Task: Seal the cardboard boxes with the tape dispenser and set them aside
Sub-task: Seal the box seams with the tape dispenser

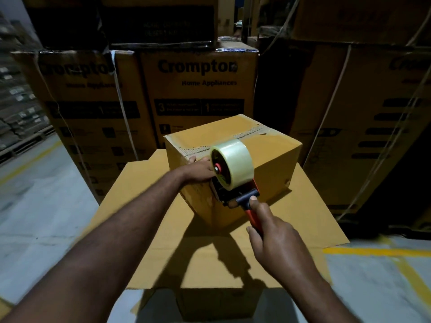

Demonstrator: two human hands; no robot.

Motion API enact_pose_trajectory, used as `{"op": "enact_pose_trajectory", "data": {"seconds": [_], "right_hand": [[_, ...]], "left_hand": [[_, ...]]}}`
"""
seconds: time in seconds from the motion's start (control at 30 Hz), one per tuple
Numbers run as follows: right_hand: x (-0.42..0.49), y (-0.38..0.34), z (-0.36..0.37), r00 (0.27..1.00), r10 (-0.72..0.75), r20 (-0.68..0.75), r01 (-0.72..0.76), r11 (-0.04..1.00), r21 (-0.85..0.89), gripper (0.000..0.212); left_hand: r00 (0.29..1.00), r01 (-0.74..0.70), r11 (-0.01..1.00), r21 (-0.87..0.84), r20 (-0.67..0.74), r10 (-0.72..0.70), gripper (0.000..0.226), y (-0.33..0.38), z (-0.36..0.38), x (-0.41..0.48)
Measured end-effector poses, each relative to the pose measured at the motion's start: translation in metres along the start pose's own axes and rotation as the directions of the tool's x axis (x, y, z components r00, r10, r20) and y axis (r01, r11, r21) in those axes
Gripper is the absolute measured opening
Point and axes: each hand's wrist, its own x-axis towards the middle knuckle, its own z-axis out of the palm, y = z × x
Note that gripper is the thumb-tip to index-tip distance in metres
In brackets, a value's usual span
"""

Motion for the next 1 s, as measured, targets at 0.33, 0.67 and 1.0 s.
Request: {"op": "enact_pose_trajectory", "data": {"seconds": [0.33, 0.67, 1.0], "right_hand": [[-0.028, 0.016, 0.010, 0.998, 0.062, 0.011, -0.062, 0.998, -0.003, 0.063], [-0.016, 0.016, 0.023, 0.991, 0.131, -0.001, -0.131, 0.991, 0.027, 0.056], [-0.001, -0.005, 0.029, 0.998, 0.048, -0.042, -0.053, 0.989, -0.135, 0.058]], "left_hand": [[0.999, -0.004, 0.995, 0.099, 0.050, -0.001, 0.068, 0.008, -0.002, -0.004], [0.994, -0.107, 0.990, -0.094, -0.025, 0.105, 0.052, -0.018, 0.029, -0.012], [0.992, -0.030, 0.989, -0.148, -0.127, 0.011, 0.051, -0.018, 0.040, -0.021]]}}
